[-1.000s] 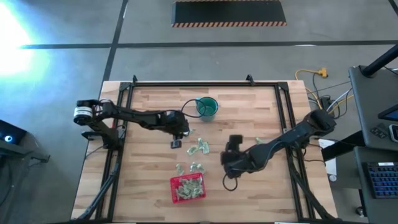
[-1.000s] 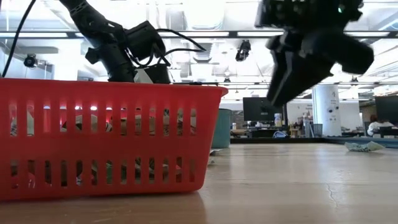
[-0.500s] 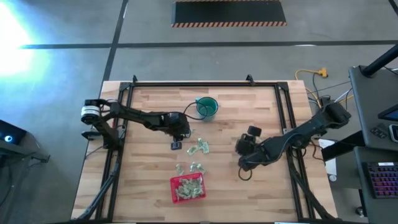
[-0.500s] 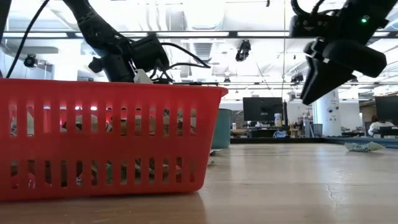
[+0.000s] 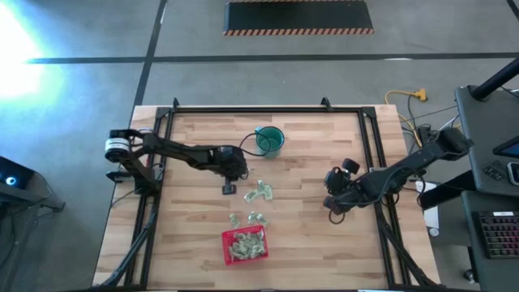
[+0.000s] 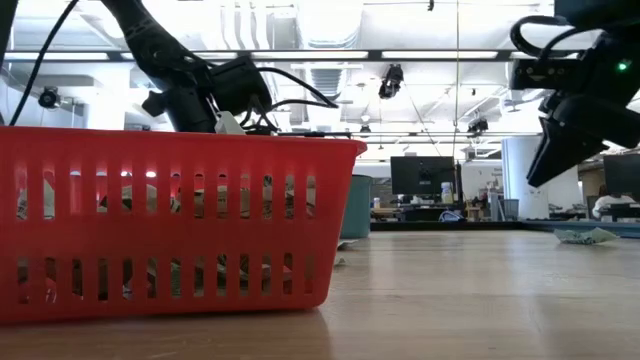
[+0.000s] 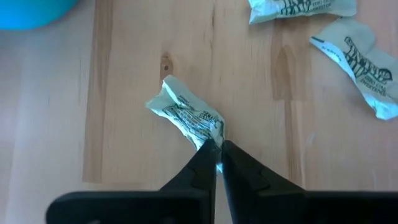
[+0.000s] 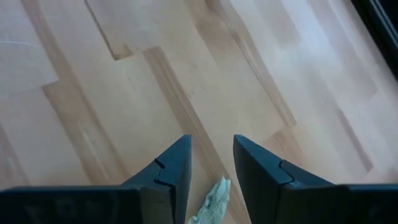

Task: Pick and place items into bin
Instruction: Put the green stevia packet into the red bin

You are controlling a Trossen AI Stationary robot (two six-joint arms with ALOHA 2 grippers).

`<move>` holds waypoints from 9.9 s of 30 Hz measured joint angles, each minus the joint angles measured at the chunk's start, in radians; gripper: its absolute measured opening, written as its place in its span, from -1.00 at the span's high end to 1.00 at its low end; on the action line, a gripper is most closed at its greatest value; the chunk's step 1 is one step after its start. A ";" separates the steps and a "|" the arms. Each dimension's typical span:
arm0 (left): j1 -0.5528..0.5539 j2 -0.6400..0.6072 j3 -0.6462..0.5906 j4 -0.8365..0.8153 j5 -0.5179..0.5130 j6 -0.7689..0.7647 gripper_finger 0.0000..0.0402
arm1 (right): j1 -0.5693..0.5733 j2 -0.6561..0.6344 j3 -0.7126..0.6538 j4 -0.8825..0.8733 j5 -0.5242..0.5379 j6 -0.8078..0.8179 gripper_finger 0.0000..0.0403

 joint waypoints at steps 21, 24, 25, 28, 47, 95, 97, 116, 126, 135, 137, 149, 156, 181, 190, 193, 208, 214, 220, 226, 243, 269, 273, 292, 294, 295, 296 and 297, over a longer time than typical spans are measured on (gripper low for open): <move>-0.359 -0.364 -0.004 -0.084 0.126 -0.045 1.00 | 0.000 -0.015 -0.149 0.108 -0.066 0.076 0.09; -0.477 -0.372 -0.004 -0.073 0.129 -0.025 1.00 | -0.001 -0.015 -0.150 0.095 -0.070 0.095 0.08; -0.514 -0.369 -0.004 -0.055 0.134 -0.012 1.00 | -0.001 -0.015 -0.150 0.084 -0.073 0.107 0.09; -0.612 -0.349 -0.001 -0.010 0.143 0.029 1.00 | -0.001 -0.015 -0.152 0.036 -0.082 0.165 0.10; -0.669 -0.026 0.142 0.001 0.189 0.043 1.00 | -0.001 -0.014 -0.161 0.013 -0.086 0.225 0.15; -0.691 -0.211 0.212 -0.286 -0.376 -0.180 0.36 | -0.079 -0.014 -0.227 0.598 -0.151 -0.397 0.96; -0.690 -0.215 0.197 -0.299 -0.493 -0.185 0.36 | -0.078 -0.014 -0.214 0.704 -0.169 -0.491 0.96; -0.370 -0.208 -0.003 -0.010 -0.337 -0.013 0.36 | -0.022 0.168 -0.104 1.349 -0.338 -0.959 0.96; -0.206 -0.184 -0.007 0.101 -0.080 0.067 0.36 | -0.022 0.471 0.156 1.420 -0.566 -1.062 0.96; -0.159 -0.098 -0.002 0.157 -0.006 0.116 0.36 | -0.023 0.681 0.368 1.380 -0.691 -1.079 0.96; -0.149 -0.091 -0.003 0.154 -0.006 0.115 0.36 | -0.026 0.714 0.407 1.348 -0.694 -1.079 0.96; -0.141 -0.092 -0.004 0.168 -0.007 0.112 0.36 | -0.059 0.798 0.563 1.075 -0.777 -1.041 0.82; -0.141 -0.091 -0.004 0.168 -0.007 0.112 0.36 | -0.059 0.790 0.564 1.068 -0.791 -1.051 0.40; -0.037 0.006 0.003 0.272 0.164 0.367 0.36 | -0.050 0.301 0.422 0.380 -0.483 -0.818 0.23; -0.025 0.154 0.154 0.240 0.166 0.437 0.36 | -0.052 0.141 0.353 0.360 -0.439 -0.875 0.32; -0.019 0.213 0.218 0.117 0.169 0.446 0.36 | -0.054 0.100 0.339 0.362 -0.422 -0.885 0.34; 0.016 0.308 0.383 -0.121 0.294 0.446 0.65 | -0.062 0.020 0.306 0.358 -0.395 -0.931 0.36; 0.016 0.305 0.384 -0.124 0.296 0.445 0.97 | -0.063 0.026 0.305 0.358 -0.394 -0.914 0.38; 0.016 0.295 0.394 -0.129 0.285 0.413 0.99 | -0.063 0.027 0.302 0.358 -0.394 -0.878 0.43; 0.013 0.221 0.384 -0.128 0.286 0.352 0.99 | -0.062 0.029 0.287 0.358 -0.394 -0.851 0.47; -0.339 -0.075 0.235 -0.109 0.420 0.185 1.00 | -0.062 0.033 0.122 0.635 -0.396 -0.945 0.59; -0.533 0.051 0.228 -0.079 0.058 -0.084 0.43 | -0.147 0.338 0.075 0.898 -0.395 -0.995 0.54; -0.535 0.008 0.251 -0.078 0.060 -0.084 0.28 | -0.192 0.361 0.092 0.902 -0.400 -1.006 0.49; -0.629 -0.155 0.241 -0.189 -0.383 -0.133 0.23 | -0.306 0.499 0.108 1.107 -0.559 -1.139 0.15; -0.638 -0.176 0.236 -0.194 -0.406 -0.137 0.23 | -0.327 0.534 0.124 1.098 -0.564 -1.142 0.10; -0.645 -0.186 0.234 -0.190 -0.416 -0.145 0.23 | -0.337 0.551 0.136 1.097 -0.565 -1.141 0.08; -0.653 -0.199 0.229 -0.200 -0.424 -0.156 0.23 | -0.345 0.563 0.148 1.100 -0.566 -1.140 0.06; -0.659 -0.207 0.225 -0.212 -0.438 -0.159 0.23 | -0.352 0.570 0.155 1.101 -0.569 -1.140 0.05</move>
